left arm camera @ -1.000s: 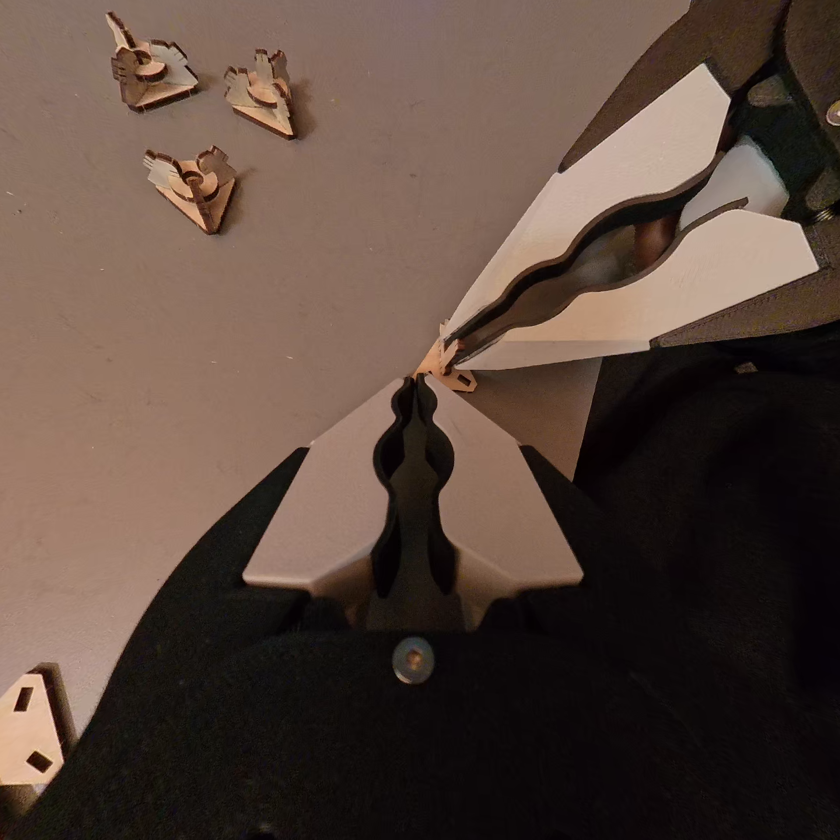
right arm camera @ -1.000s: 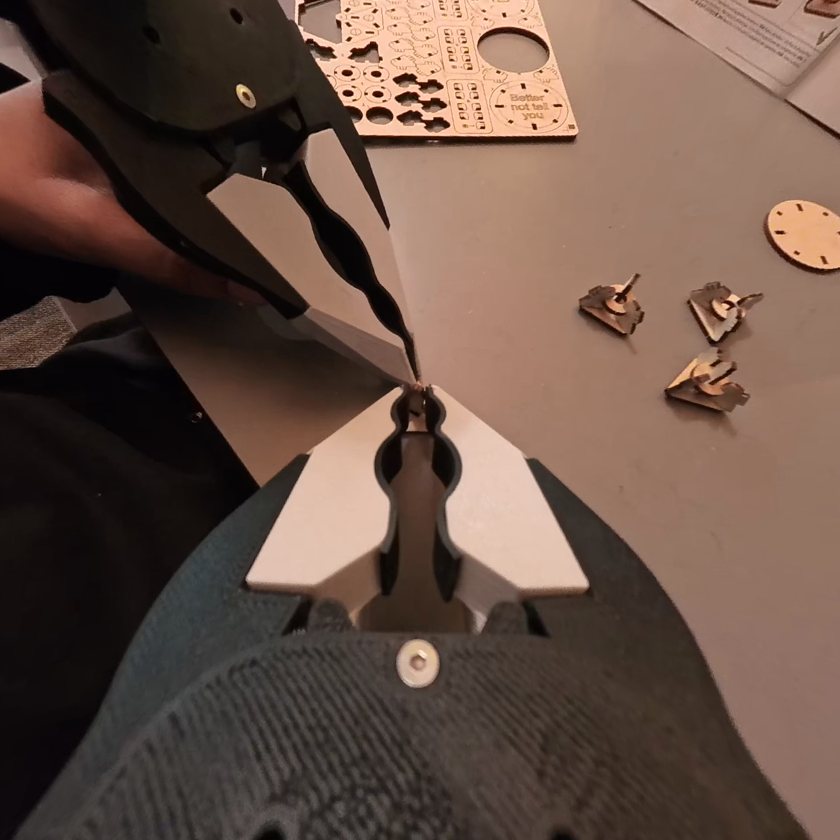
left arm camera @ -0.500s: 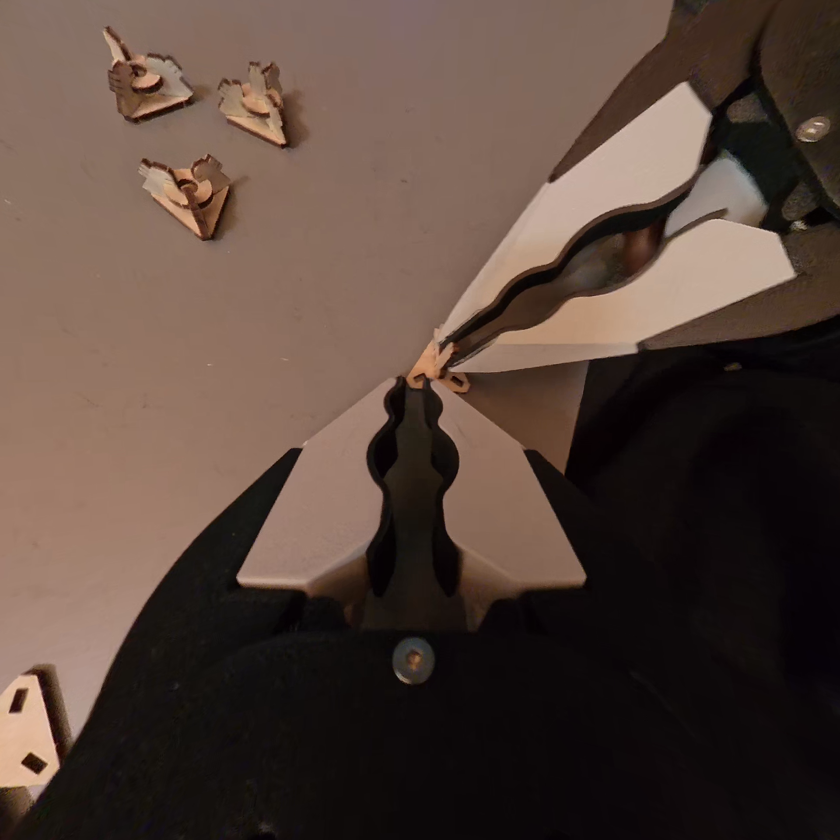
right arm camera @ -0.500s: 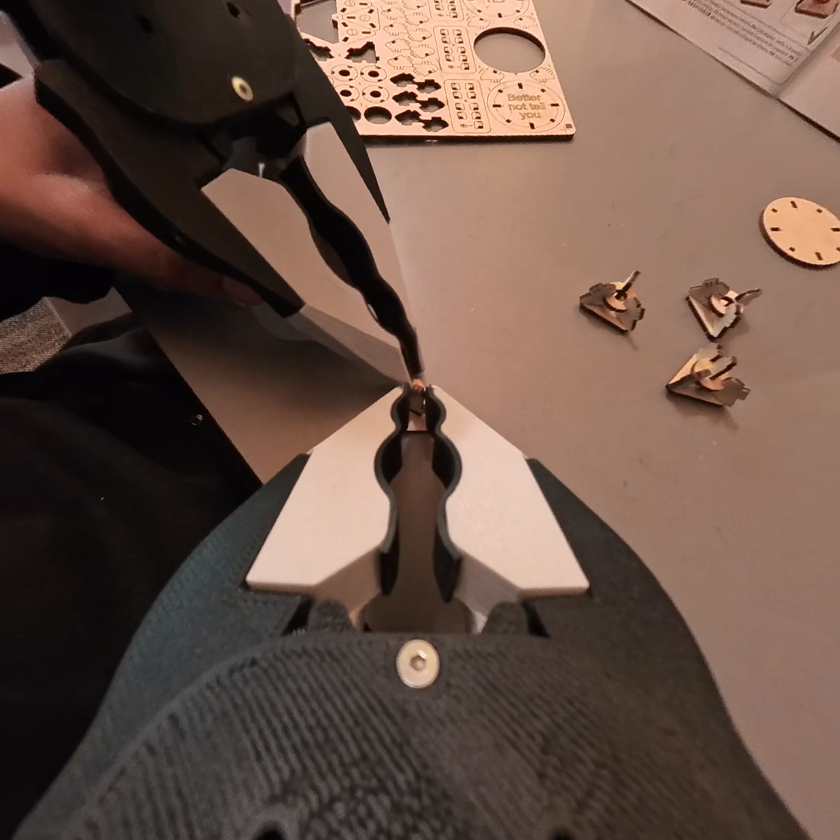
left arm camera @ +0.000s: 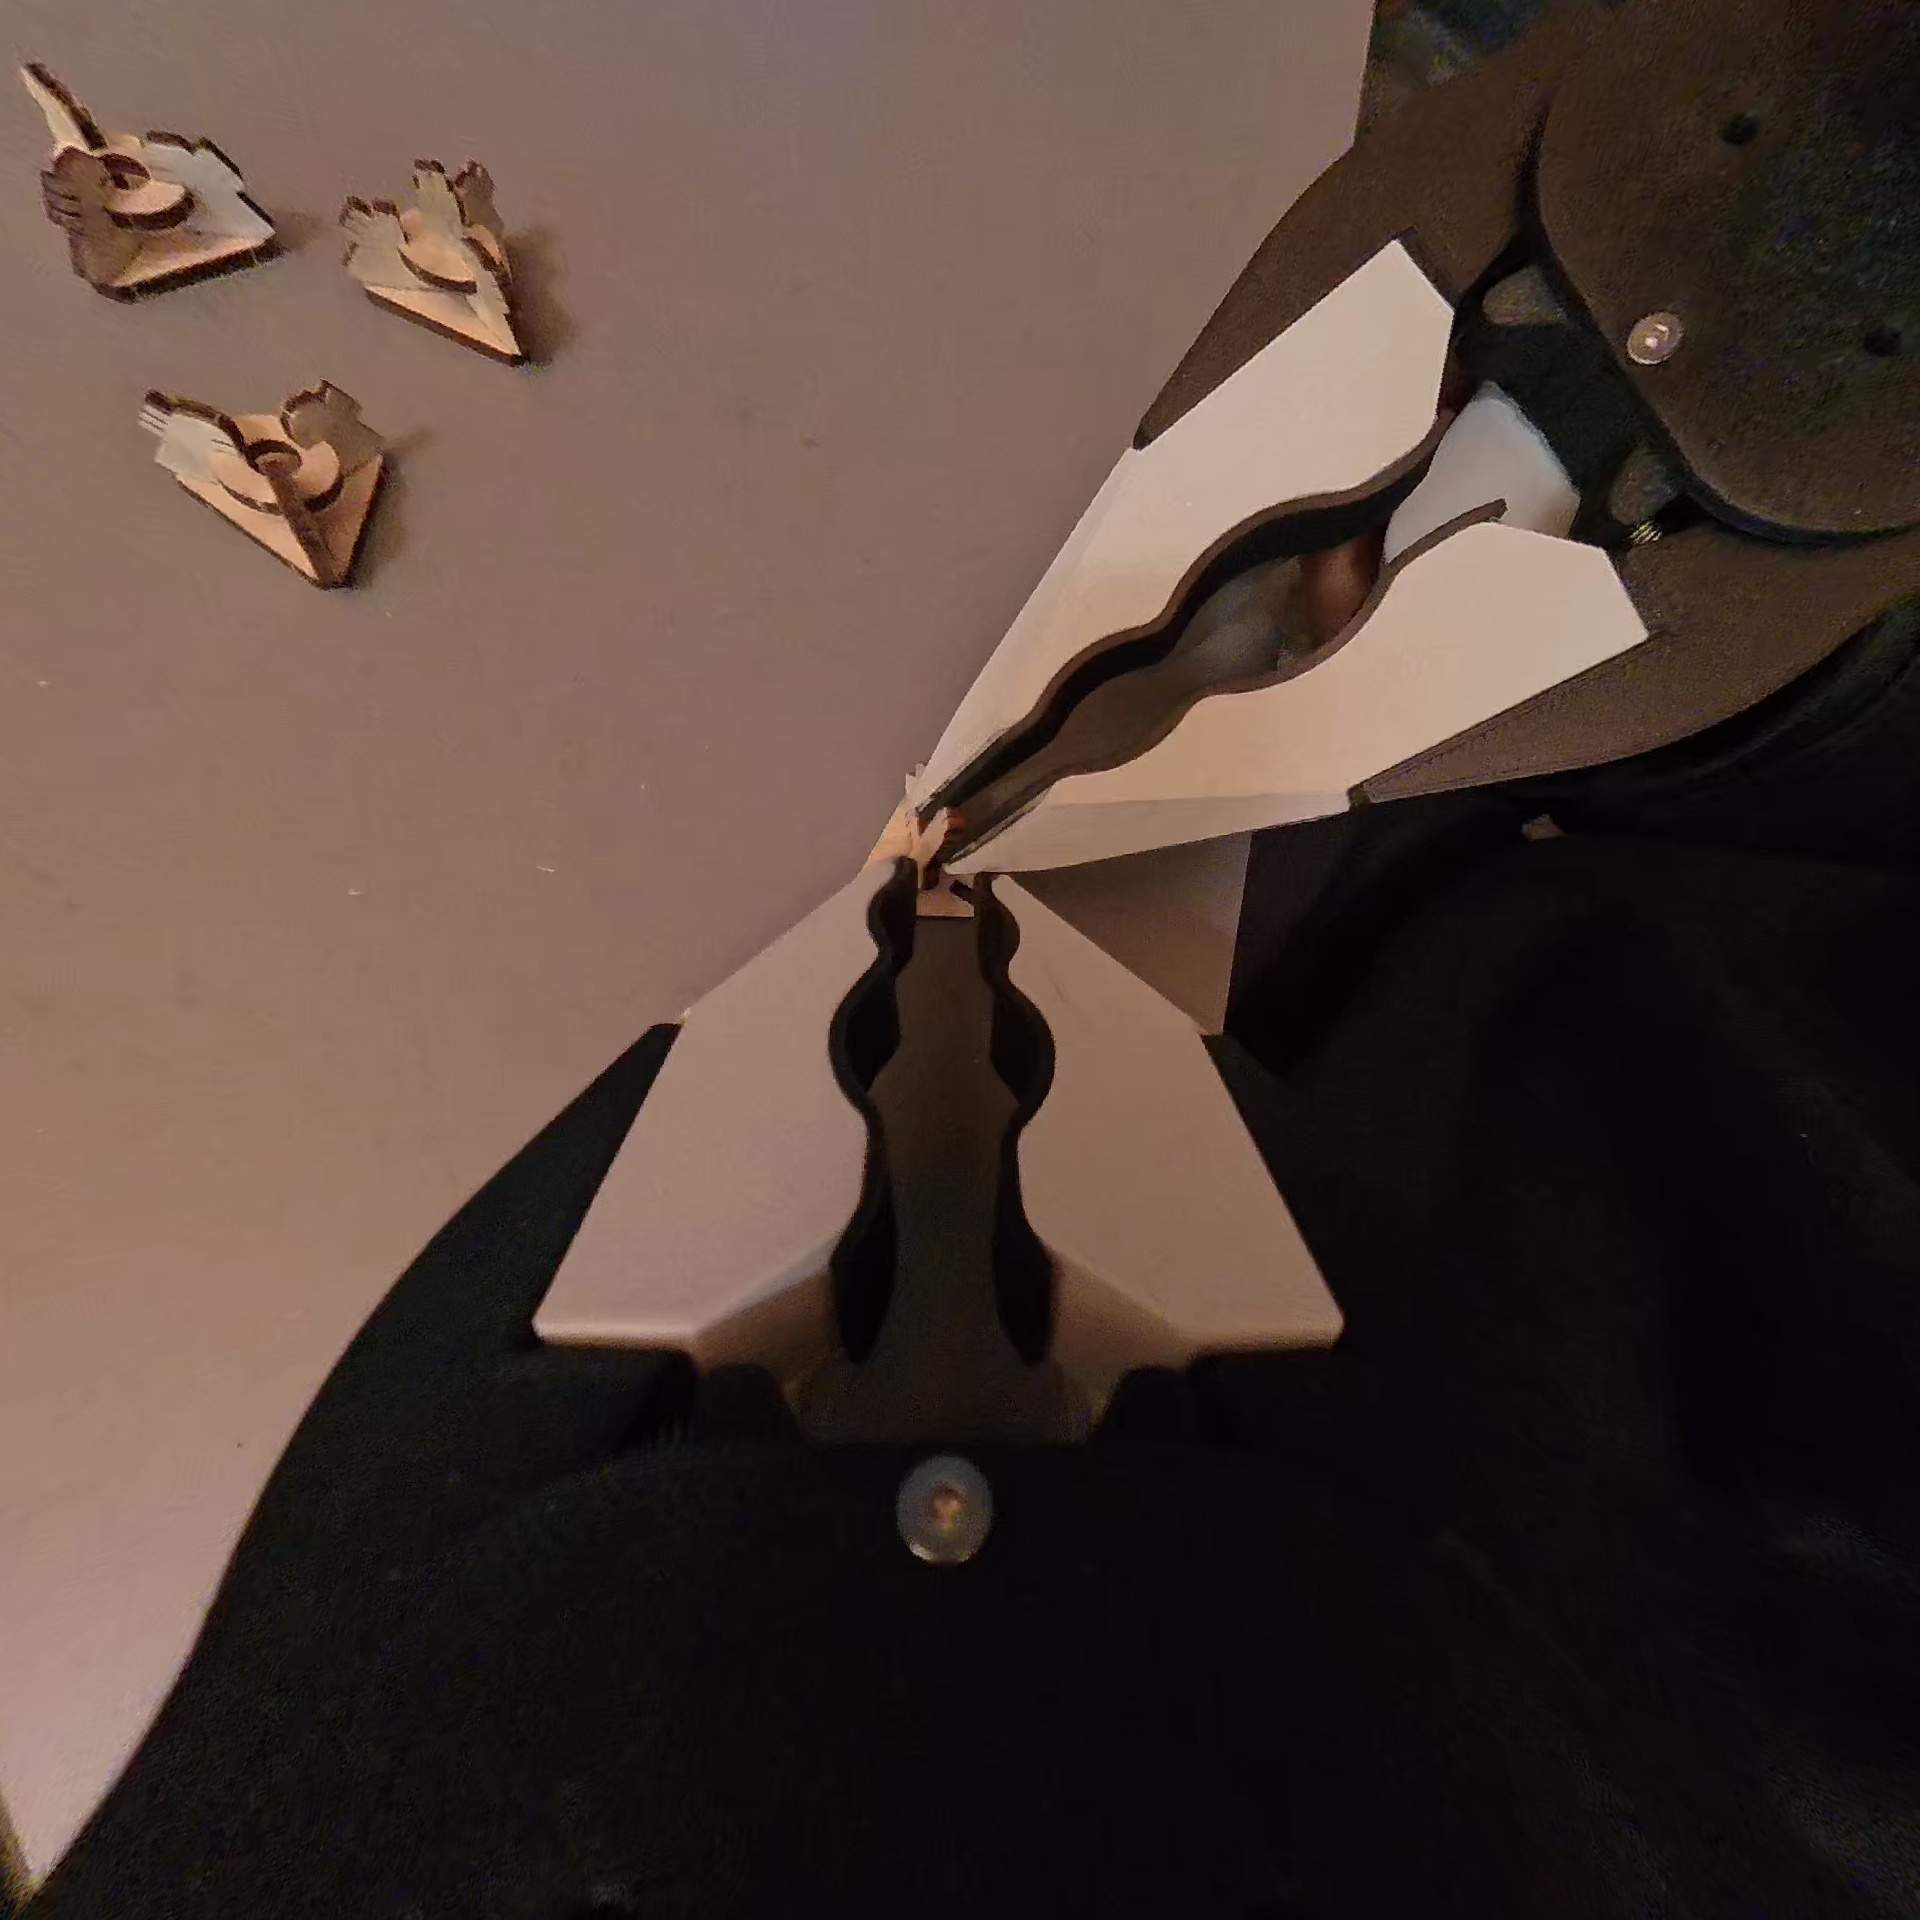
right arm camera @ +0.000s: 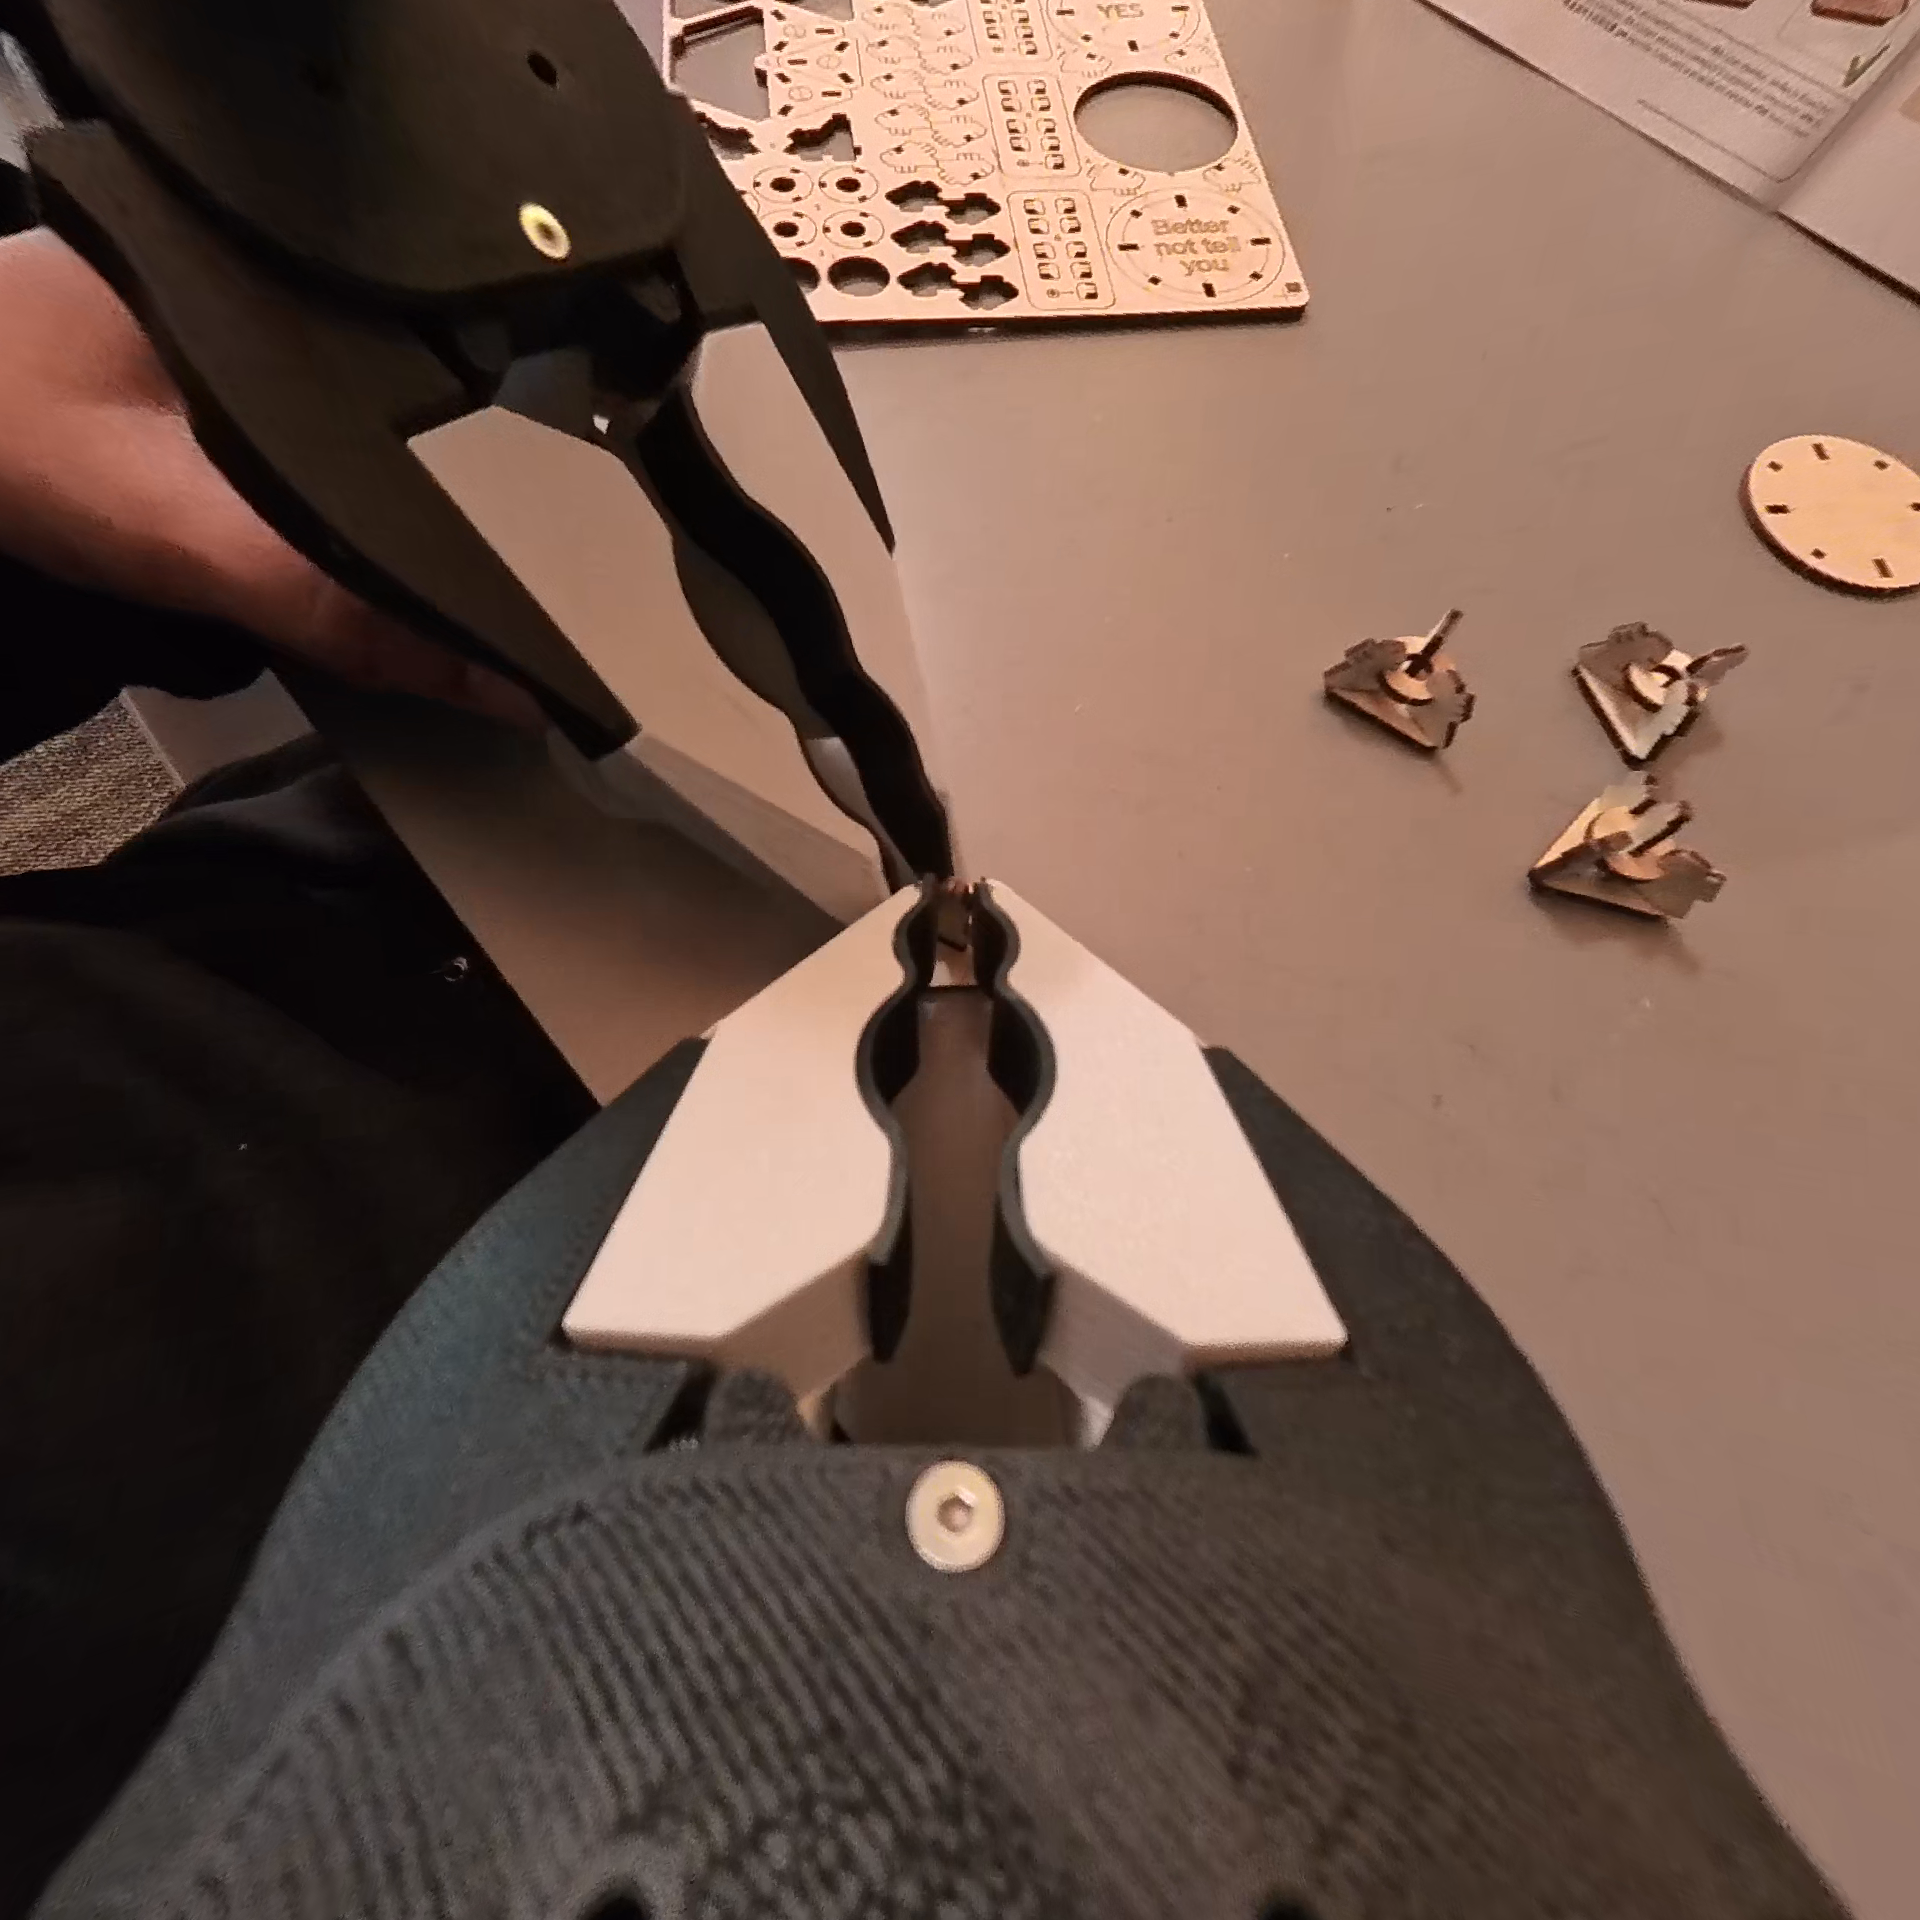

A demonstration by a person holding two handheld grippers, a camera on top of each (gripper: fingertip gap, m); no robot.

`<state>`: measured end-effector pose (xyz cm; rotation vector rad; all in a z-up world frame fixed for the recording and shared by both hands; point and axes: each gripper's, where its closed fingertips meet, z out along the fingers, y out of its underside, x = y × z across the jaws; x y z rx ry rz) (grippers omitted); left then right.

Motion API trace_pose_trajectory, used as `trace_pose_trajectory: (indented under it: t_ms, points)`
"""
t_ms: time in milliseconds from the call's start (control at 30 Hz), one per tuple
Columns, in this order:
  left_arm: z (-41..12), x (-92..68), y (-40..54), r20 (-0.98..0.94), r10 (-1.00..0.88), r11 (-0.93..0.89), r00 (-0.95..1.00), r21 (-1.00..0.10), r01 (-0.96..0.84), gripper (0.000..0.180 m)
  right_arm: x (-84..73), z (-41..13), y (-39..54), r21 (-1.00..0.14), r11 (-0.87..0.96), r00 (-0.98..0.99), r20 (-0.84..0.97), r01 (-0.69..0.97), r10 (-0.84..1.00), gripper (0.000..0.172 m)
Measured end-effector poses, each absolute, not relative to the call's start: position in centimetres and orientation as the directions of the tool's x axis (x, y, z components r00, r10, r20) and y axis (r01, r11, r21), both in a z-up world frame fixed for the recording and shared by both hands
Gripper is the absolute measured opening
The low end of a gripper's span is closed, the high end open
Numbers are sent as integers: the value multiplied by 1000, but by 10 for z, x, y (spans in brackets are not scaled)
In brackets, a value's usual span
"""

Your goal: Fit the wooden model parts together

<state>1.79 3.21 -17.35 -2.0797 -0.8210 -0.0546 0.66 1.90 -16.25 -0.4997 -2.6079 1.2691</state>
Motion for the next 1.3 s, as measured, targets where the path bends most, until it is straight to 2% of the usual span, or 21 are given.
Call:
trace_pose_trajectory:
  t_ms: [67,333,467,600,767,967,1300]
  points:
    - [-177,16,31,322,553,-403,769,-704,585,4,7,-162,19,-790,574,-923,25,218,384,5]
    - [-178,16,33,321,547,-414,774,-700,582,3,7,-161,21,-800,546,-929,-36,247,368,5]
    - [-178,16,33,322,546,-414,773,-699,583,3,-5,-142,29,-860,447,-922,-64,245,382,19]
    - [-178,16,33,326,545,-412,772,-698,586,3,-13,-131,42,-880,382,-923,-139,282,360,15]
    - [-178,17,33,325,545,-413,773,-698,585,3,-9,-146,38,-856,467,-947,-74,222,314,14]
    - [-178,17,33,318,542,-420,778,-699,579,3,-7,-162,30,-813,565,-965,15,140,262,0]
    - [-178,17,33,329,539,-415,775,-696,585,3,0,-156,28,-837,535,-980,-14,120,198,6]
